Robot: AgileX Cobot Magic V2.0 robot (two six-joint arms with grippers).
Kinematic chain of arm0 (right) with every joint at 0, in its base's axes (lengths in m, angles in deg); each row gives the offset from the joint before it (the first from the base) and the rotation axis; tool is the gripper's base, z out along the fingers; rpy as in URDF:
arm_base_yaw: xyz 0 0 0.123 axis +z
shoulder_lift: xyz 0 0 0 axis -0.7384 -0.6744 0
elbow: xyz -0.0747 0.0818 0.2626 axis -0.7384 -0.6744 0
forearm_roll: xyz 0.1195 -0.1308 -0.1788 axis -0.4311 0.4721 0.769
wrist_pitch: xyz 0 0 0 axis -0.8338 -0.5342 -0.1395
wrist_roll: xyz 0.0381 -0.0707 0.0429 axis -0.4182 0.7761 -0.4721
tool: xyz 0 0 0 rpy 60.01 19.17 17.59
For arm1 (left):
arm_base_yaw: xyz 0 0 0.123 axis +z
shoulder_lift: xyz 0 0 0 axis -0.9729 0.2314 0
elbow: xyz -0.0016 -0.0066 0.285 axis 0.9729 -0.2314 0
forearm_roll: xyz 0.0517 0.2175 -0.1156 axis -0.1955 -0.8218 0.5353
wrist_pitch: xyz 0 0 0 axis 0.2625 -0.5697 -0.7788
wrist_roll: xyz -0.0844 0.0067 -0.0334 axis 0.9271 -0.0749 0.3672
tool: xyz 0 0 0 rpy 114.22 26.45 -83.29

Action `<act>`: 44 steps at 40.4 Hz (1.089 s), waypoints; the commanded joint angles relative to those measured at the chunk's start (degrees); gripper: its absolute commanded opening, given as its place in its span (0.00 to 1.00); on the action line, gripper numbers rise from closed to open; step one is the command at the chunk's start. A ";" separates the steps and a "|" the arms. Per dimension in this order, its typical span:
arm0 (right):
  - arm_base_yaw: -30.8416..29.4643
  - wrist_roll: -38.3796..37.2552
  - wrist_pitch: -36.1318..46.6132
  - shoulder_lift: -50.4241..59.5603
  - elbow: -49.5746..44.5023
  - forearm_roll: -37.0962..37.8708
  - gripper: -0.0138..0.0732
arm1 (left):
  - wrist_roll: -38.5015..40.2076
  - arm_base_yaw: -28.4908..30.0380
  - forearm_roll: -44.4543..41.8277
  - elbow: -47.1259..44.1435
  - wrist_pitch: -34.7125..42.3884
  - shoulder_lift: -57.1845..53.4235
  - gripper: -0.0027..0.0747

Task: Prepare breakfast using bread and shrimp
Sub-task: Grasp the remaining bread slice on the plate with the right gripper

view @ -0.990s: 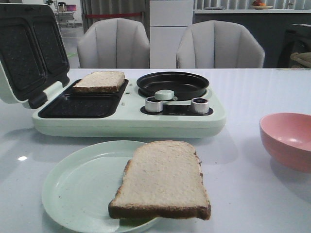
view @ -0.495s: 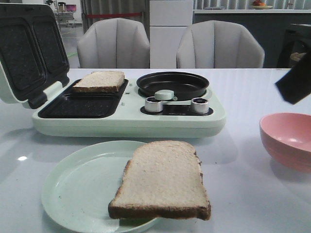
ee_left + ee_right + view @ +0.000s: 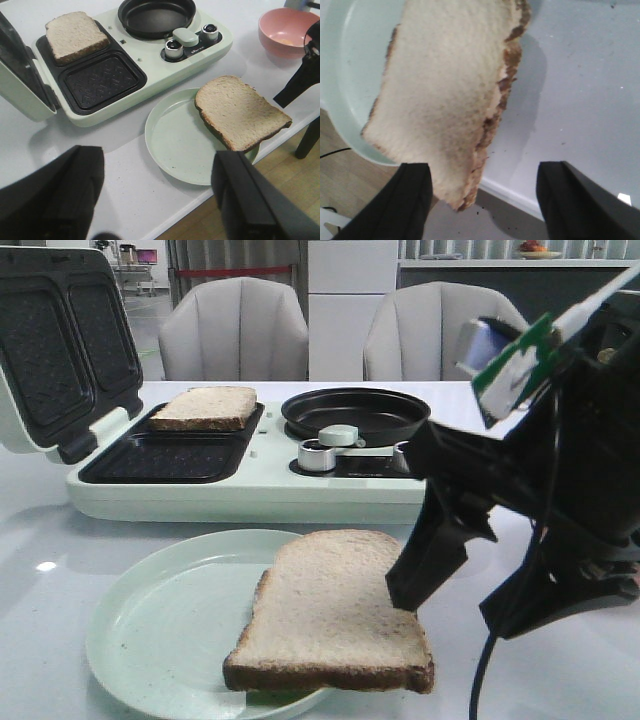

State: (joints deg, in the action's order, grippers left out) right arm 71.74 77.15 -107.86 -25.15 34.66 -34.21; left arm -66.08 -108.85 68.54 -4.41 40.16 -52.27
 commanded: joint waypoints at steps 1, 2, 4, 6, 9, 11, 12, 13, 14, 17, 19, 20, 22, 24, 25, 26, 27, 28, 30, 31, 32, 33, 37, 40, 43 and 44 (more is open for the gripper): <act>0.07 0.94 1.55 -1.48 2.19 -2.14 0.79 | 0.59 -0.15 0.54 1.50 4.24 0.16 0.69; 0.07 1.00 1.31 -2.16 2.43 -2.14 0.79 | 0.59 -0.15 0.54 1.50 4.24 0.16 0.69; 0.14 1.25 0.53 -3.47 3.27 -2.14 0.79 | 0.59 -0.15 0.54 1.50 4.24 0.16 0.69; 0.39 1.81 -0.39 -4.71 4.53 -2.14 0.79 | 0.59 -0.15 0.54 1.50 4.24 0.16 0.69; 0.62 1.94 -1.48 -5.79 6.22 -2.28 0.79 | 0.59 -0.15 0.54 1.50 4.24 0.16 0.69; 0.62 1.94 -1.93 -6.22 7.31 -2.35 0.79 | 0.59 -0.15 0.54 1.50 4.24 0.16 0.69; 0.62 1.94 -1.99 -6.53 7.83 -2.35 0.79 | 0.59 -0.15 0.54 1.50 4.24 0.16 0.69; 0.62 1.94 -2.05 -6.71 8.22 -2.41 0.79 | 0.59 -0.15 0.54 1.50 4.24 0.16 0.69; 0.62 1.94 -2.12 -6.95 8.70 -2.41 0.79 | 0.59 -0.15 0.54 1.50 4.24 0.16 0.69; 0.62 1.94 -2.19 -7.83 9.73 -3.09 0.79 | 0.59 -0.15 0.54 1.50 4.24 0.16 0.69; 0.62 1.94 -2.26 -8.67 10.40 -3.91 0.79 | 0.59 -0.15 0.54 1.50 4.24 0.16 0.69; 0.62 1.94 -2.37 -9.10 10.91 -4.23 0.79 | 0.59 -0.15 0.54 1.50 4.24 0.16 0.69; 0.62 1.94 -2.70 -10.25 11.71 -4.39 0.79 | 0.59 -0.15 0.54 1.50 4.24 0.16 0.69; 0.62 1.98 -3.48 -11.16 12.46 -4.39 0.79 | 0.59 -0.15 0.54 1.50 4.24 0.16 0.69; 0.62 1.98 -3.79 -11.50 12.86 -4.39 0.79 | 0.59 -0.15 0.54 1.50 4.24 0.16 0.69; 0.62 1.98 -4.19 -11.88 13.08 -4.39 0.79 | 0.59 -0.15 0.54 1.50 4.24 0.16 0.69; 0.62 1.98 -4.36 -12.12 13.25 -4.39 0.79 | 0.59 -0.15 0.54 1.50 4.24 0.16 0.69; 0.62 1.98 -4.48 -12.22 13.43 -4.39 0.79 | 0.59 -0.15 0.54 1.50 4.24 0.16 0.69; 0.62 2.06 -4.69 -12.47 13.52 -4.34 0.78 | 0.59 -0.15 0.54 1.50 4.24 0.16 0.69; 0.62 2.12 -4.69 -12.47 13.52 -4.34 0.77 | 0.59 -0.15 0.54 1.50 4.24 0.16 0.69; 0.62 2.22 -4.76 -12.47 13.52 -4.34 0.74 | 0.59 -0.15 0.54 1.50 4.24 0.16 0.69; 0.62 2.28 -4.87 -12.47 13.52 -4.34 0.72 | 0.59 -0.15 0.54 1.50 4.24 0.16 0.69; 0.57 2.36 -4.87 -12.47 13.52 -4.34 0.57 | 0.59 -0.15 0.54 1.50 4.24 0.16 0.69; 0.57 2.36 -4.87 -12.41 13.52 -4.34 0.47 | 0.59 -0.15 0.54 1.50 4.24 0.16 0.69; 0.57 2.36 -5.07 -12.21 13.52 -4.21 0.38 | 0.59 -0.15 0.54 1.50 4.24 0.16 0.69; 0.57 2.36 -5.15 -12.09 13.52 -4.21 0.36 | 0.59 -0.15 0.54 1.50 4.24 0.16 0.69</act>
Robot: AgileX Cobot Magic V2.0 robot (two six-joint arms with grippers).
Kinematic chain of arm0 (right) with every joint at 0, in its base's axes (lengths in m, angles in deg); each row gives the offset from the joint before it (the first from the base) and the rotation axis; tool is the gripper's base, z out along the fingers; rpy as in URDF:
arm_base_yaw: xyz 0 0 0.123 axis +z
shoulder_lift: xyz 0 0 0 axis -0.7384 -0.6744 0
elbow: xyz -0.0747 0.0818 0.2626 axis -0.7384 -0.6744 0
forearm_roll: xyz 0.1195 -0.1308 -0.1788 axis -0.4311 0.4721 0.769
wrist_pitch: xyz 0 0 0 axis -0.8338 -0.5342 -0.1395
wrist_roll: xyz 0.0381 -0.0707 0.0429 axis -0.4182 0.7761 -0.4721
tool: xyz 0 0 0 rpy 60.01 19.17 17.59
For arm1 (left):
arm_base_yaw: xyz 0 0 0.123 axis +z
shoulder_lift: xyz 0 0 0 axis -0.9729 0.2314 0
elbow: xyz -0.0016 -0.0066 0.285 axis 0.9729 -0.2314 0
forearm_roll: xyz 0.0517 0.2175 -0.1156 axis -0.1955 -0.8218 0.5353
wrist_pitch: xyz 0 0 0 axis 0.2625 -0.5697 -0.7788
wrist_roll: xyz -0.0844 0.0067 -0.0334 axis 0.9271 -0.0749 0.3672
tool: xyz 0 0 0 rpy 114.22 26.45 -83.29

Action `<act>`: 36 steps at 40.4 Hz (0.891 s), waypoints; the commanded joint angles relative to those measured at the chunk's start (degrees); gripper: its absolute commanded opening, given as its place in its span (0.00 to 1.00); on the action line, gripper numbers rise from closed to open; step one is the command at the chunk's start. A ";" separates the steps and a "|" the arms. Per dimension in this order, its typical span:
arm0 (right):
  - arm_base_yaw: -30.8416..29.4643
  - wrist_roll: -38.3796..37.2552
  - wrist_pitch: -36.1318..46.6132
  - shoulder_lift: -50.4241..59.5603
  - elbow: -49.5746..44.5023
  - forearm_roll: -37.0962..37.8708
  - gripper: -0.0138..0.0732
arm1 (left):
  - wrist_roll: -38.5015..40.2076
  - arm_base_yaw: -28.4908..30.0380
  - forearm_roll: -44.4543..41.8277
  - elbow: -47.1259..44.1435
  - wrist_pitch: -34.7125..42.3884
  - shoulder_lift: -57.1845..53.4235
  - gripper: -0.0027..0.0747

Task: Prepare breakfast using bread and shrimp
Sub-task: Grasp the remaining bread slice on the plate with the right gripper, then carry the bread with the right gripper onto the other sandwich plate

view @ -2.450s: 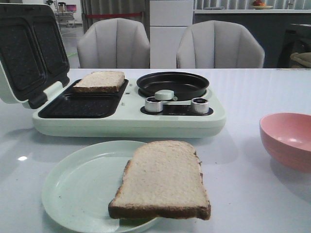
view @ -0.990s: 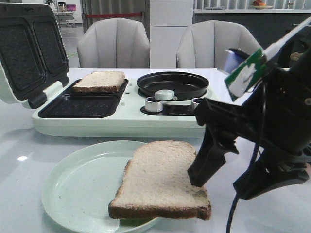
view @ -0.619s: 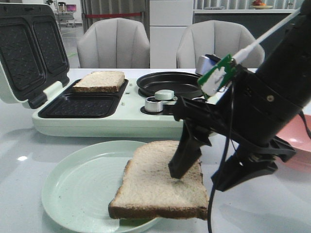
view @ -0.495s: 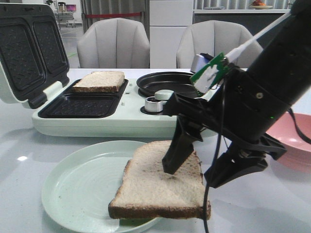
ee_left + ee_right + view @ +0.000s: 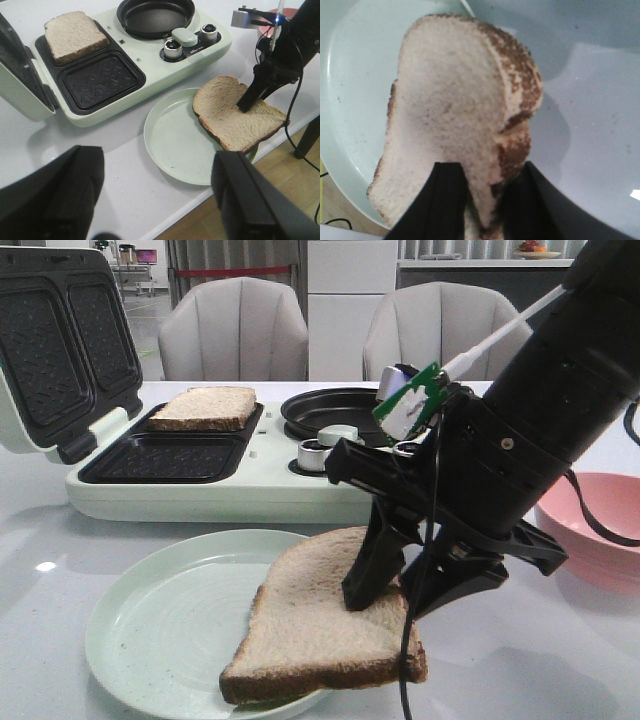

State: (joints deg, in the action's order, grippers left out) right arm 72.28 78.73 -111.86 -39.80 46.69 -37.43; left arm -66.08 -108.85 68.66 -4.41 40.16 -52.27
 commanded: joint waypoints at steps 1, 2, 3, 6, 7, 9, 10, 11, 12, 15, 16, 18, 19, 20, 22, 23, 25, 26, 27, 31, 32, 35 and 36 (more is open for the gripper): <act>0.03 0.82 -1.32 2.63 1.49 -0.84 0.34 | 0.59 -0.15 0.42 1.50 4.24 0.16 0.69; 0.03 0.82 -1.39 2.85 1.49 -0.74 0.32 | 0.59 -0.15 0.42 1.50 4.24 0.16 0.69; 0.03 0.82 -1.53 3.11 1.49 -0.61 0.30 | 0.59 -0.15 0.42 1.50 4.24 0.16 0.69; 0.03 0.82 -1.71 4.15 1.49 -0.31 0.25 | 0.59 -0.15 0.42 1.50 4.24 0.16 0.69; 0.03 0.82 -1.71 4.59 1.49 -0.26 0.24 | 0.59 -0.15 0.42 1.50 4.24 0.16 0.69; 0.03 0.82 -1.92 5.91 1.49 -0.11 0.21 | 0.59 -0.15 0.42 1.50 4.24 0.16 0.69; 0.03 0.82 -1.98 6.62 1.49 -0.11 0.20 | 0.59 -0.15 0.42 1.50 4.24 0.16 0.69; 0.03 0.82 -2.11 7.29 1.49 -0.04 0.20 | 0.59 -0.15 0.42 1.50 4.24 0.16 0.69; 0.03 0.82 -2.26 8.22 1.54 0.02 0.20 | 0.59 -0.15 0.42 1.50 4.24 0.16 0.69; 0.03 0.82 -2.54 10.93 1.86 0.15 0.20 | 0.59 -0.15 0.42 1.50 4.24 0.16 0.69; 0.03 0.82 -2.60 12.13 2.08 0.15 0.20 | 0.59 -0.15 0.42 1.50 4.24 0.16 0.69; 0.03 0.82 -2.79 13.90 2.87 0.09 0.20 | 0.59 -0.15 0.42 1.50 4.24 0.16 0.69; 0.03 0.82 -2.95 14.98 3.36 0.04 0.20 | 0.59 -0.15 0.42 1.50 4.24 0.16 0.69; 0.03 0.82 -3.20 15.94 4.20 0.04 0.20 | 0.59 -0.15 0.42 1.50 4.24 0.16 0.69; 0.03 0.82 -3.44 17.13 5.94 -0.79 0.20 | 0.59 -0.15 0.42 1.50 4.24 0.16 0.69; 0.03 0.82 -3.49 17.32 7.05 -1.28 0.20 | 0.59 -0.15 0.42 1.50 4.24 0.16 0.69; 0.03 0.82 -3.63 17.46 9.33 -2.43 0.20 | 0.59 -0.15 0.42 1.50 4.24 0.16 0.69; 0.11 0.82 -3.45 17.18 10.31 -2.84 0.20 | 0.59 -0.15 0.42 1.50 4.24 0.16 0.69; 0.14 0.82 -3.20 16.83 11.66 -3.20 0.20 | 0.59 -0.15 0.42 1.50 4.24 0.16 0.69; 1.09 0.82 -1.05 13.74 16.98 -4.02 0.20 | 0.59 -0.15 0.42 1.50 4.24 0.16 0.69; 1.43 0.82 -0.61 12.84 18.55 -4.10 0.20 | 0.59 -0.15 0.42 1.50 4.24 0.16 0.69; 2.25 0.82 0.63 9.35 22.87 -4.22 0.20 | 0.59 -0.15 0.42 1.50 4.24 0.16 0.69; 2.48 0.82 0.99 7.76 24.22 -4.22 0.20 | 0.59 -0.15 0.42 1.50 4.24 0.16 0.69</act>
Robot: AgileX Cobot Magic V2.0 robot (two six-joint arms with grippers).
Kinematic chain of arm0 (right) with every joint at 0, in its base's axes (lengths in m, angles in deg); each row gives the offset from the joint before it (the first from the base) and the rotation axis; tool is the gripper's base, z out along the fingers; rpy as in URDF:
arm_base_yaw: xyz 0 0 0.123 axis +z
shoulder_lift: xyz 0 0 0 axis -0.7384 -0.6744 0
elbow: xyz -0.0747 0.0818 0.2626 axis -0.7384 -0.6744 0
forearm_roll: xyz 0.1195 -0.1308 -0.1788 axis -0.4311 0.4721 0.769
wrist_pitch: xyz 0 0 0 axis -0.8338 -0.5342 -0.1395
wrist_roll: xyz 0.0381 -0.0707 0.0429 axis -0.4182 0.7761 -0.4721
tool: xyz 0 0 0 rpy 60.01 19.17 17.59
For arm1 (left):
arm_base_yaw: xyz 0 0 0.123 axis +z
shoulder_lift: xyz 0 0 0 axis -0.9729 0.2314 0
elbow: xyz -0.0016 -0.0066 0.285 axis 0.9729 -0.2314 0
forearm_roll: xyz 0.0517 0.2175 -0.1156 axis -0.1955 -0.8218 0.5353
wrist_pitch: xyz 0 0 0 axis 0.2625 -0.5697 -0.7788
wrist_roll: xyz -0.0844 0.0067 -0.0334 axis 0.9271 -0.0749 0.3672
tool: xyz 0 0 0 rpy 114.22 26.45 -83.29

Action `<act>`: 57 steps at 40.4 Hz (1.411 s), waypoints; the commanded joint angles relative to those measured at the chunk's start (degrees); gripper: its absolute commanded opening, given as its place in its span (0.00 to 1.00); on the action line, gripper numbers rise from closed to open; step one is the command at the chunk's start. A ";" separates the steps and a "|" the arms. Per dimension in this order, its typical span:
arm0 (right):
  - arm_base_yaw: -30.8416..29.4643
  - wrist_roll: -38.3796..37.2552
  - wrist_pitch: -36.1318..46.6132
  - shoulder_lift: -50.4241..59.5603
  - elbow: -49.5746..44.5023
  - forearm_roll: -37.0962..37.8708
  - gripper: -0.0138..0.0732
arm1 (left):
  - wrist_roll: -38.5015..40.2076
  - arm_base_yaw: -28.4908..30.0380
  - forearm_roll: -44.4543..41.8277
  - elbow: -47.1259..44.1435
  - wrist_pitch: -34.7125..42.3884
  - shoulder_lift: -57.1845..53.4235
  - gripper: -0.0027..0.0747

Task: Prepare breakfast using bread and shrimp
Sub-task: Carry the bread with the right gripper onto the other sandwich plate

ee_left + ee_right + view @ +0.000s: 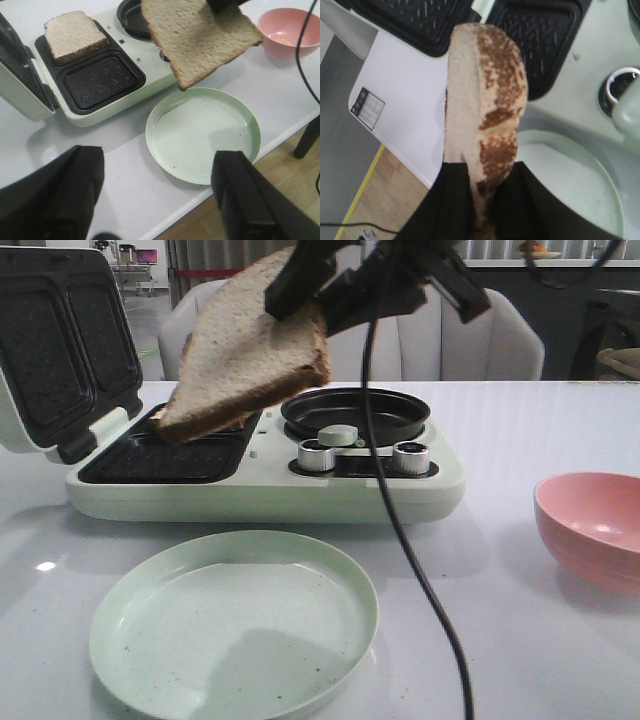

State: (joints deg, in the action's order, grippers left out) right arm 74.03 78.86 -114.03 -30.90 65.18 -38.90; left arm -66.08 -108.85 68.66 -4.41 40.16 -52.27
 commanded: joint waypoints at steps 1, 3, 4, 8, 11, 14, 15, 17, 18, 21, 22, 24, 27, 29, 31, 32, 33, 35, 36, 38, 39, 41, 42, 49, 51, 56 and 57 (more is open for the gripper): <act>1.04 0.69 3.33 -2.37 7.64 -2.76 0.20 | 0.59 -0.15 0.42 1.50 4.24 0.16 0.69; 1.43 0.69 3.70 -5.50 11.10 -2.76 0.20 | 0.59 -0.15 0.42 1.50 4.24 0.16 0.69; 1.65 0.69 3.75 -7.35 12.61 -2.76 0.20 | 0.59 -0.15 0.42 1.50 4.24 0.16 0.69; 1.69 0.69 3.43 -13.90 20.21 -3.68 0.20 | 0.59 -0.15 0.42 1.50 4.24 0.16 0.69; 1.69 0.69 3.10 -18.83 25.16 -4.33 0.20 | 0.59 -0.15 0.42 1.50 4.24 0.16 0.69; 1.69 0.69 2.44 -23.44 30.46 -5.46 0.20 | 0.59 -0.15 0.42 1.50 4.24 0.16 0.69; 1.69 0.69 2.15 -24.63 32.36 -5.83 0.20 | 0.59 -0.15 0.42 1.50 4.24 0.16 0.69; 1.69 0.69 1.57 -27.29 35.41 -6.41 0.20 | 0.59 -0.15 0.42 1.50 4.24 0.16 0.69; 1.69 0.69 1.40 -28.72 36.65 -6.65 0.20 | 0.59 -0.15 0.42 1.50 4.24 0.16 0.69; 1.69 0.69 1.09 -32.23 40.38 -6.66 0.20 | 0.59 -0.15 0.42 1.50 4.24 0.16 0.69; 1.69 0.69 0.92 -33.03 41.44 -6.71 0.20 | 0.59 -0.15 0.42 1.50 4.24 0.16 0.69; 1.69 0.69 0.62 -34.63 42.76 -6.71 0.20 | 0.59 -0.15 0.42 1.50 4.24 0.16 0.69; 1.69 0.69 0.67 -36.19 43.16 -6.73 0.24 | 0.59 -0.15 0.42 1.50 4.24 0.16 0.69; 1.69 0.69 0.67 -36.84 43.07 -6.73 0.33 | 0.59 -0.15 0.42 1.50 4.24 0.16 0.69; 1.69 0.69 0.03 -37.35 43.10 -6.93 0.41 | 0.59 -0.15 0.42 1.50 4.24 0.16 0.69; 1.69 0.69 -0.07 -37.56 43.10 -6.93 0.43 | 0.59 -0.15 0.42 1.50 4.24 0.16 0.69; 1.69 0.69 -0.13 -37.62 43.10 -6.93 0.46 | 0.59 -0.15 0.42 1.50 4.24 0.16 0.69; 1.70 0.69 -0.44 -37.62 43.10 -7.05 0.50 | 0.59 -0.15 0.42 1.50 4.24 0.16 0.69; 1.77 0.69 -0.43 -37.62 43.10 -7.05 0.50 | 0.59 -0.15 0.32 1.50 4.24 0.16 0.69; 1.77 0.69 -0.59 -37.62 43.10 -7.05 0.51 | 0.59 -0.15 0.32 1.50 4.24 0.16 0.69; 1.77 0.69 -0.77 -37.62 43.10 -7.00 0.51 | 0.59 -0.15 0.32 1.50 4.24 0.16 0.69; 1.72 0.69 -1.47 -37.57 43.10 -6.84 0.51 | 0.59 -0.15 0.32 1.50 4.24 0.16 0.69; 1.71 0.69 -1.89 -37.57 43.10 -6.84 0.51 | 0.59 -0.15 0.32 1.50 4.24 0.16 0.69; 1.71 0.71 -4.19 -37.33 43.25 -6.50 0.66 | 0.59 -0.15 0.32 1.50 4.24 0.16 0.69; 1.76 0.71 -4.34 -37.31 43.25 -6.70 0.71 | 0.59 -0.15 0.32 1.50 4.24 0.16 0.69; 1.81 0.44 -5.42 -37.31 43.25 -7.20 0.74 | 0.59 -0.15 0.32 1.50 4.24 0.16 0.69; 1.76 0.33 -5.55 -37.26 43.25 -7.20 0.74 | 0.59 -0.15 0.32 1.50 4.24 0.16 0.69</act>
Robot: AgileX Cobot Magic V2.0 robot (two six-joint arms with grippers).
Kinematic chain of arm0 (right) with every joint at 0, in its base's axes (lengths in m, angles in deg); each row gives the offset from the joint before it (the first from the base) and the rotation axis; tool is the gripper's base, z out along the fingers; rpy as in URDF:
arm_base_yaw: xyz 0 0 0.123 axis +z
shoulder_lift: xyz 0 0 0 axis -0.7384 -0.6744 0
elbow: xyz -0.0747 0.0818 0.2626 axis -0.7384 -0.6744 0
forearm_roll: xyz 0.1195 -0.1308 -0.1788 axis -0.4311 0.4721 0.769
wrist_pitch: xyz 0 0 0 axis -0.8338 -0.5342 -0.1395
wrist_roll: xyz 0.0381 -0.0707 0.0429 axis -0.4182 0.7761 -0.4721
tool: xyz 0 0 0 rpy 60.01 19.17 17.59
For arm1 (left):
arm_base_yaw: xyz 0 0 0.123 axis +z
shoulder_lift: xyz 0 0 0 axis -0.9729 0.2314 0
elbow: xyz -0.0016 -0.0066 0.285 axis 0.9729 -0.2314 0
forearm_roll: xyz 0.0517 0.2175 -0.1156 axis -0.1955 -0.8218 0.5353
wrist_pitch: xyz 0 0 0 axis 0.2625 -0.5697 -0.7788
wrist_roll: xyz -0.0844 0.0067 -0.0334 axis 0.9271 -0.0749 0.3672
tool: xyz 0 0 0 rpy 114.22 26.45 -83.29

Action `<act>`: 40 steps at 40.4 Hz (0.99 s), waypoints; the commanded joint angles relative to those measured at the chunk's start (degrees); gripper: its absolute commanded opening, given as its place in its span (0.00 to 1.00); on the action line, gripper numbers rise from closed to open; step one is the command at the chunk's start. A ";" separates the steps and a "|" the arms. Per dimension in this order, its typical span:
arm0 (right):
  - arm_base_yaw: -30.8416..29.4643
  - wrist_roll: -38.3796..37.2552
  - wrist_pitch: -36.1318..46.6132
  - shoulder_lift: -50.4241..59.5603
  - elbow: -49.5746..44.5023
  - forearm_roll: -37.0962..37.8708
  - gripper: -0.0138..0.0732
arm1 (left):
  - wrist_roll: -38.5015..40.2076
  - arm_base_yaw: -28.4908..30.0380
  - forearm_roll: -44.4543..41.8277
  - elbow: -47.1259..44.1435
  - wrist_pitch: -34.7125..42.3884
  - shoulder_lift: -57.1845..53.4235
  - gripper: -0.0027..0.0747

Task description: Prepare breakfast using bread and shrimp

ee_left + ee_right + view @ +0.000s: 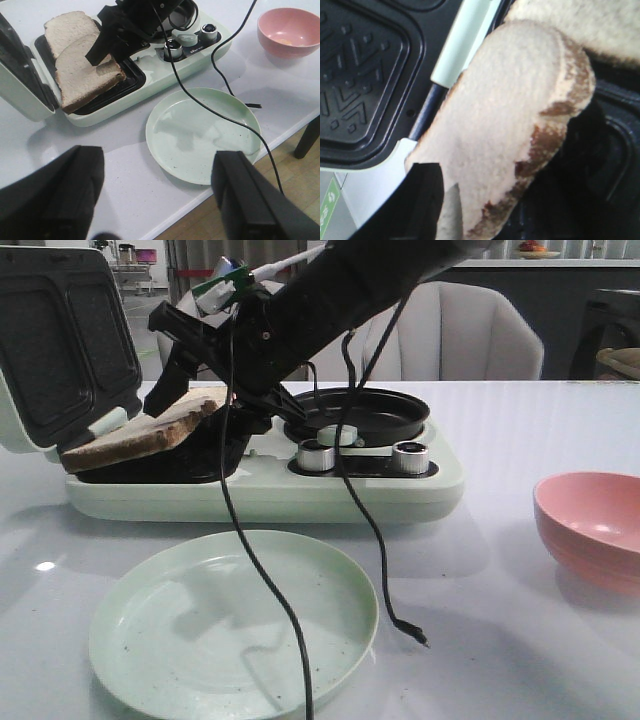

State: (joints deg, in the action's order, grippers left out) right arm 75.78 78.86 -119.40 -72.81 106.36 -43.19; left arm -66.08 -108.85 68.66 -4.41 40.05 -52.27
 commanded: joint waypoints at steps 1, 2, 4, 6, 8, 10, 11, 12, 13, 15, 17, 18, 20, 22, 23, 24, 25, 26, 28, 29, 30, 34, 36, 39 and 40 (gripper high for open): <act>-0.07 0.10 -0.34 4.65 2.07 -2.85 0.74 | 0.59 -0.15 0.32 1.50 4.36 0.16 0.69; -0.07 -0.26 -0.46 4.65 2.07 -2.85 0.74 | 0.59 -0.15 0.32 1.50 4.36 0.16 0.69; -0.14 -0.47 -1.04 4.65 2.07 -2.85 0.74 | 0.59 -0.15 0.32 1.50 4.36 0.16 0.69; -0.27 -0.84 -1.54 4.88 1.98 -2.26 0.74 | 0.59 -0.15 0.32 1.50 4.36 0.16 0.69; -0.48 -1.25 -2.19 5.30 2.00 -1.23 0.74 | 0.59 -0.15 0.32 1.50 4.36 0.16 0.69; -0.74 -2.57 -2.46 5.89 2.00 1.42 0.74 | 0.59 -0.15 0.32 1.50 4.36 0.16 0.69; -0.92 -3.41 -2.46 6.25 2.00 2.89 0.74 | 0.59 -0.15 0.32 1.50 4.36 0.16 0.69; -1.27 -4.84 -2.46 6.82 2.00 5.10 0.74 | 0.59 -0.15 0.32 1.50 4.36 0.16 0.69; -1.53 -6.04 -2.46 7.24 2.00 6.75 0.74 | 0.59 -0.15 0.32 1.50 4.36 0.16 0.69; -2.10 -8.48 -2.45 8.40 2.00 11.57 0.74 | 0.59 -0.15 0.32 1.50 4.36 0.16 0.69; -2.64 -11.08 -2.72 9.79 2.00 15.69 0.74 | 0.59 -0.15 0.32 1.50 4.36 0.16 0.69; -2.78 -11.49 -2.94 10.27 2.00 17.29 0.74 | 0.59 -0.15 0.32 1.50 4.36 0.16 0.69; -3.16 -12.88 -3.92 11.88 2.00 21.34 0.74 | 0.59 -0.15 0.32 1.50 4.36 0.16 0.69; -3.30 -13.66 -5.27 13.60 2.00 25.63 0.74 | 0.59 -0.15 0.32 1.50 4.36 0.16 0.69; -3.30 -13.98 -5.90 14.37 2.00 28.21 0.74 | 0.59 -0.15 0.32 1.50 4.36 0.16 0.69; -3.30 -14.62 -6.76 15.44 2.00 30.08 0.74 | 0.59 -0.15 0.32 1.50 4.36 0.16 0.69; -3.23 -15.35 -7.63 16.56 2.00 32.38 0.74 | 0.59 -0.15 0.32 1.50 4.36 0.16 0.69; -3.03 -15.80 -8.30 17.43 2.00 34.07 0.74 | 0.59 -0.15 0.32 1.50 4.36 0.16 0.69; -2.62 -16.35 -10.04 19.92 1.80 38.11 0.74 | 0.59 -0.15 0.32 1.50 4.36 0.16 0.69; -2.36 -16.35 -11.02 20.86 1.57 39.85 0.74 | 0.59 -0.15 0.32 1.50 4.36 0.16 0.69; -2.08 -16.35 -11.66 22.26 1.19 40.94 0.74 | 0.59 -0.15 0.32 1.50 4.36 0.16 0.69; -0.53 -16.35 -13.73 27.65 -1.68 46.34 0.74 | 0.59 -0.15 0.32 1.50 4.36 0.16 0.69; 0.27 -16.35 -13.54 30.67 -4.10 47.75 0.74 | 0.59 -0.15 0.32 1.50 4.36 0.16 0.69; 1.19 -16.35 -12.28 35.84 -9.07 48.24 0.74 | 0.59 -0.15 0.32 1.50 4.36 0.16 0.69; 1.26 -16.35 -11.75 37.35 -10.62 48.17 0.74 | 0.59 -0.15 0.32 1.50 4.36 0.16 0.69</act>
State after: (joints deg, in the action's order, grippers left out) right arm 76.37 62.70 -134.29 -43.31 98.77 4.00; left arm -65.94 -108.85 68.66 -4.41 39.95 -52.27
